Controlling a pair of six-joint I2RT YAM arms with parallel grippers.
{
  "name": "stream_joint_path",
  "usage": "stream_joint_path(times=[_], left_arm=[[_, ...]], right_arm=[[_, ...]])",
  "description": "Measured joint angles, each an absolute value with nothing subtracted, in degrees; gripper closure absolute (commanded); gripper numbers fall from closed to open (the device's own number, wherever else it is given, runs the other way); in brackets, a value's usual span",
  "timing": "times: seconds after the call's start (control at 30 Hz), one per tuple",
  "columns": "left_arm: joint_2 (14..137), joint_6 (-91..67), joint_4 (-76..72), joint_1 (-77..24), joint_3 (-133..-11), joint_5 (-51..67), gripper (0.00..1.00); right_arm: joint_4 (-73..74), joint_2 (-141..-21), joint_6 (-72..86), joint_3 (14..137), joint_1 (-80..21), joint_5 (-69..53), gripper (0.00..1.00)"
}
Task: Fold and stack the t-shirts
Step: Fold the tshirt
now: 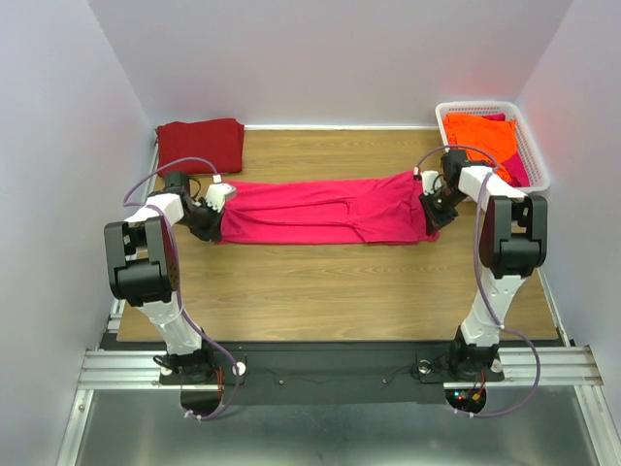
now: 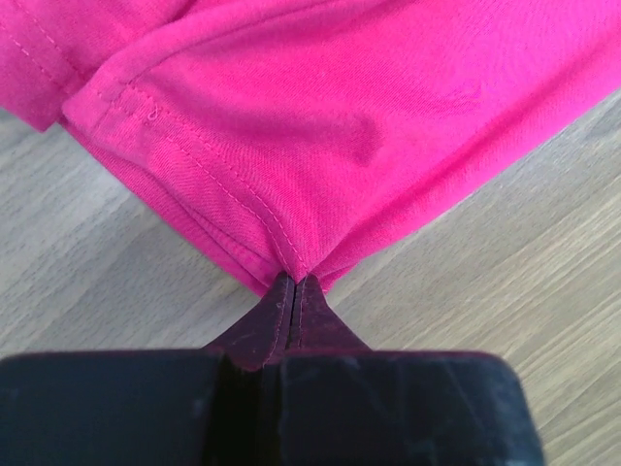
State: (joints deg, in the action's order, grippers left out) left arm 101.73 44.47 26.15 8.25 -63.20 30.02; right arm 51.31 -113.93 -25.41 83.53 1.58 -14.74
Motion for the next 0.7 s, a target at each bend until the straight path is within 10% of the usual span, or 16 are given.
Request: stream_joint_path(times=[0.4, 0.53, 0.7], left_arm=[[96.8, 47.8, 30.8, 8.8, -57.8, 27.9, 1.0], [96.2, 49.1, 31.9, 8.8, -57.4, 28.0, 0.59], [92.9, 51.9, 36.9, 9.0, -57.5, 29.0, 0.43]], right_arm=[[51.9, -108.3, -28.9, 73.4, 2.6, -11.4, 0.91], [52.5, -108.0, -28.8, 73.5, 2.6, -11.8, 0.6], [55.2, -106.5, -28.2, 76.3, 2.7, -12.9, 0.54]])
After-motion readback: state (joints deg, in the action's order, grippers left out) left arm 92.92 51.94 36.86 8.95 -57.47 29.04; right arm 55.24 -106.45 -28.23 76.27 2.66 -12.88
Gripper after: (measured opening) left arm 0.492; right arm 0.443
